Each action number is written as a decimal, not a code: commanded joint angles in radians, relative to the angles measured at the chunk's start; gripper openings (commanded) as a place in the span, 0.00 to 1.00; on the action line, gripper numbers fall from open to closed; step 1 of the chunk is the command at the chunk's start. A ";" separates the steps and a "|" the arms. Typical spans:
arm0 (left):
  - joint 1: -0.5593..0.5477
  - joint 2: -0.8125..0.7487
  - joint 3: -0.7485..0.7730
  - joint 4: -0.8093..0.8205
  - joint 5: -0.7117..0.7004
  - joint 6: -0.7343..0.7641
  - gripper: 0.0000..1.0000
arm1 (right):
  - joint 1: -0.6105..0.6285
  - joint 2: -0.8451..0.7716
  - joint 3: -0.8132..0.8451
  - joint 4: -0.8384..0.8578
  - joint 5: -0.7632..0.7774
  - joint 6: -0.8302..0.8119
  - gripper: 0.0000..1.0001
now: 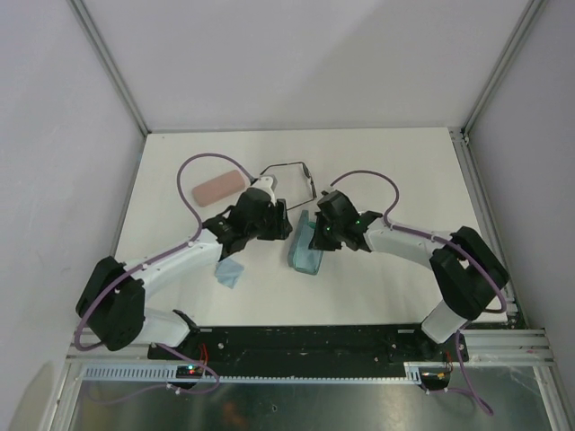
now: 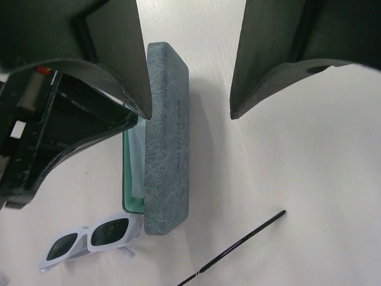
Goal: Organize the sunglasses
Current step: Adjust the folded cleaning cloth on the sunglasses case.
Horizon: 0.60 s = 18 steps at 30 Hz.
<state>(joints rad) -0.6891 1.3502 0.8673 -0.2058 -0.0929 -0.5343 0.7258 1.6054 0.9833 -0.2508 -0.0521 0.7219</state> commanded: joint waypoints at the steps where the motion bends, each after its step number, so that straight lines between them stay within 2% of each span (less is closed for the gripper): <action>1: 0.021 0.016 0.023 0.052 0.022 -0.015 0.60 | 0.013 0.040 -0.017 0.041 0.005 0.042 0.00; 11: 0.078 -0.014 0.002 0.060 0.026 -0.002 0.61 | 0.009 0.086 -0.046 0.033 0.017 0.037 0.00; 18: 0.125 -0.097 -0.044 0.058 0.015 0.007 0.64 | -0.075 -0.043 -0.036 0.067 -0.054 -0.015 0.22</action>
<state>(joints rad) -0.5865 1.3285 0.8448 -0.1753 -0.0742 -0.5331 0.7033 1.6764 0.9371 -0.2321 -0.0792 0.7422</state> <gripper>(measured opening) 0.638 0.179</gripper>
